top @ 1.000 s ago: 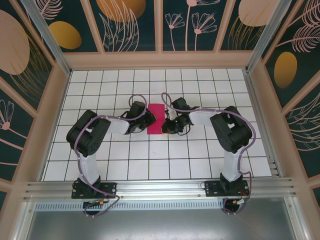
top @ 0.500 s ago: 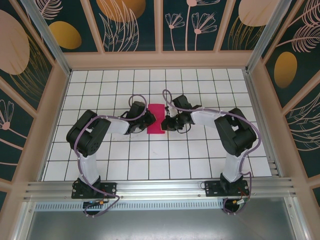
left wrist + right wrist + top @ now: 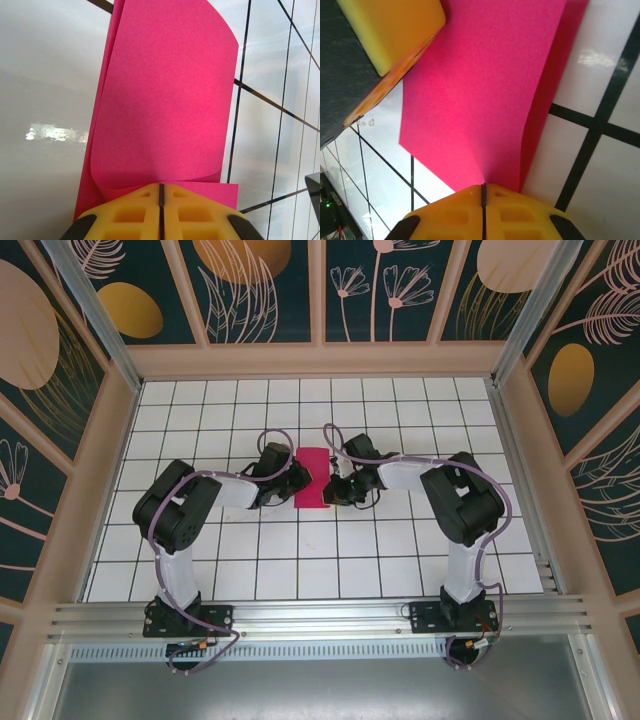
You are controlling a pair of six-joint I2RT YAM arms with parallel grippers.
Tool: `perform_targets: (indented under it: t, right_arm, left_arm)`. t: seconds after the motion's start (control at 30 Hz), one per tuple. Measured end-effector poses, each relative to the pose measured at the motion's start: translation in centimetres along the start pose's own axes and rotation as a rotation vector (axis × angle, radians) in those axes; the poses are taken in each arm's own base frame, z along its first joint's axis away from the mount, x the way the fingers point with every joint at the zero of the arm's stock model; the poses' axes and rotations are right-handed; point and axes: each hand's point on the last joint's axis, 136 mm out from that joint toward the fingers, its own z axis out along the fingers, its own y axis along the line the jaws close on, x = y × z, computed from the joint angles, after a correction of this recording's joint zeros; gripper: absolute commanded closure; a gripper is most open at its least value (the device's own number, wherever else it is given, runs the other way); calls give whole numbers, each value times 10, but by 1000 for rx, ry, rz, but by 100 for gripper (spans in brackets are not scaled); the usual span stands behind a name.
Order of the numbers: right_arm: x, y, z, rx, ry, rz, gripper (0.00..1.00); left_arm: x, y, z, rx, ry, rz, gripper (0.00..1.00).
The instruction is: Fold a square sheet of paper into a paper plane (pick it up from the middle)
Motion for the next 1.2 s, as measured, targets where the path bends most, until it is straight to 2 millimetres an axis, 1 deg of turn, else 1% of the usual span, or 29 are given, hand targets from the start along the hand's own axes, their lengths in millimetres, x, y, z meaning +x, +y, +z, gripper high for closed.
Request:
perform_targets:
  t: [0.2, 0.43, 0.53, 0.63, 0.7, 0.77, 0.9, 1.0, 1.2]
  right_arm:
    - [1, -4, 2, 8, 3, 6, 92]
    - [1, -4, 2, 8, 3, 6, 92]
    - [1, -4, 2, 9, 4, 6, 92]
    - [1, -4, 2, 9, 4, 6, 92]
    - [1, -4, 2, 9, 5, 7, 92]
    - [1, -4, 3, 9, 5, 7, 92]
    - [1, -4, 3, 9, 5, 7, 94]
    - [1, -4, 3, 9, 5, 7, 95]
    - [1, -4, 2, 9, 5, 8, 95]
  left_arm:
    - [0, 0, 0, 1, 1, 3, 88]
    - [3, -8, -2, 35, 36, 49, 84]
    - [7, -17, -6, 66, 57, 70, 84]
    - [10, -32, -13, 105, 63, 93, 85]
    - [15, -40, -15, 124, 73, 106, 87]
    - [25, -45, -14, 133, 93, 118, 90]
    - [39, -42, -13, 123, 120, 122, 94]
    - [40, -39, -13, 112, 119, 117, 97]
    - [44, -32, -7, 104, 143, 86, 98]
